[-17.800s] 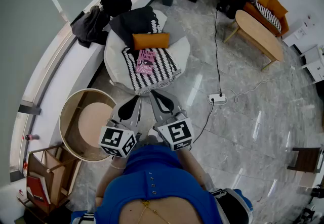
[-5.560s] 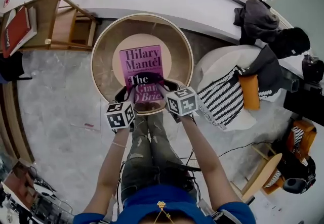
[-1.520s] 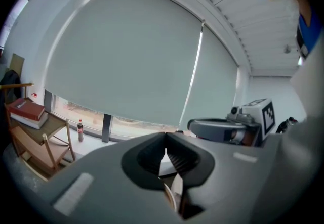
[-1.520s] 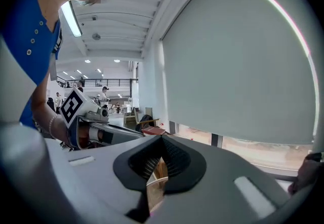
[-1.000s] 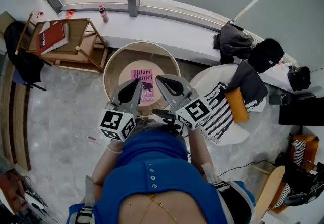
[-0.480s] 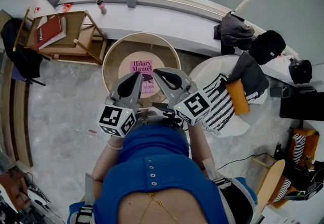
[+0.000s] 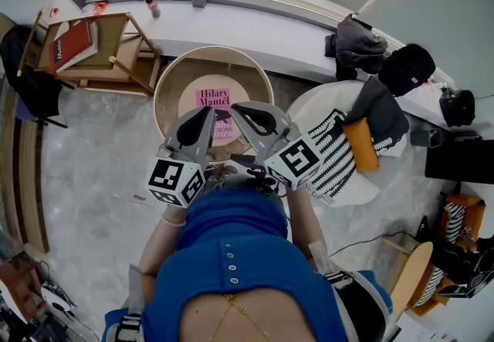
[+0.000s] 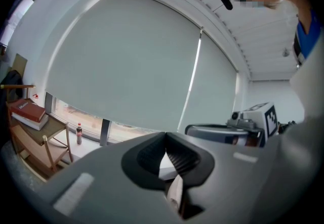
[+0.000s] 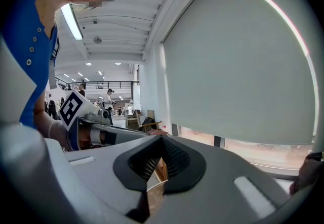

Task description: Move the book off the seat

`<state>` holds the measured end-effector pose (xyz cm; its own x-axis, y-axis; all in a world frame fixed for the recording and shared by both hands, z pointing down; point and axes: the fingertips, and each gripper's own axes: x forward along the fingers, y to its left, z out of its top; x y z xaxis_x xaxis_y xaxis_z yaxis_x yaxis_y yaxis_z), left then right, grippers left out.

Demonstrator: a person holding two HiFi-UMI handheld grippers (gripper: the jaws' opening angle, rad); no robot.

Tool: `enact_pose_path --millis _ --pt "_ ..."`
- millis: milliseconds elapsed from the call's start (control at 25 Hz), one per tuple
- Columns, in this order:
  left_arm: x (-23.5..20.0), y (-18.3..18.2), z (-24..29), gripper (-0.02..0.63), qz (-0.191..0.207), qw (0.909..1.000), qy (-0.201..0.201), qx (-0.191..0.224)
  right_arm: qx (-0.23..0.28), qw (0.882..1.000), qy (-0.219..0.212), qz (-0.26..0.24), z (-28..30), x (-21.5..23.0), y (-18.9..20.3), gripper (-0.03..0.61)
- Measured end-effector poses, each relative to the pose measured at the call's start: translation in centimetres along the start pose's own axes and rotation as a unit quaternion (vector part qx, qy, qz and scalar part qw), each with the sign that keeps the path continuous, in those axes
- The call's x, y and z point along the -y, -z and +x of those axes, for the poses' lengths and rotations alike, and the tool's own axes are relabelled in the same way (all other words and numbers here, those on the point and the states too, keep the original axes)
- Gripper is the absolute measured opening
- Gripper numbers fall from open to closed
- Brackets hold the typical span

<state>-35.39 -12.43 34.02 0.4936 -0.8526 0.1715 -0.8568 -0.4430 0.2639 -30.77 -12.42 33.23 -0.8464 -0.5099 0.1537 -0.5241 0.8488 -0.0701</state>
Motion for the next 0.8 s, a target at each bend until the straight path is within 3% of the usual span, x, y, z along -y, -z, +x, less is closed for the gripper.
enact_pose_path --millis 800 --pt "0.41 0.41 -0.05 0.002 0.001 1.0000 -0.002 -0.005 -0.004 1.000 -0.006 -0.001 -0.33 -0.12 0.35 -0.001"
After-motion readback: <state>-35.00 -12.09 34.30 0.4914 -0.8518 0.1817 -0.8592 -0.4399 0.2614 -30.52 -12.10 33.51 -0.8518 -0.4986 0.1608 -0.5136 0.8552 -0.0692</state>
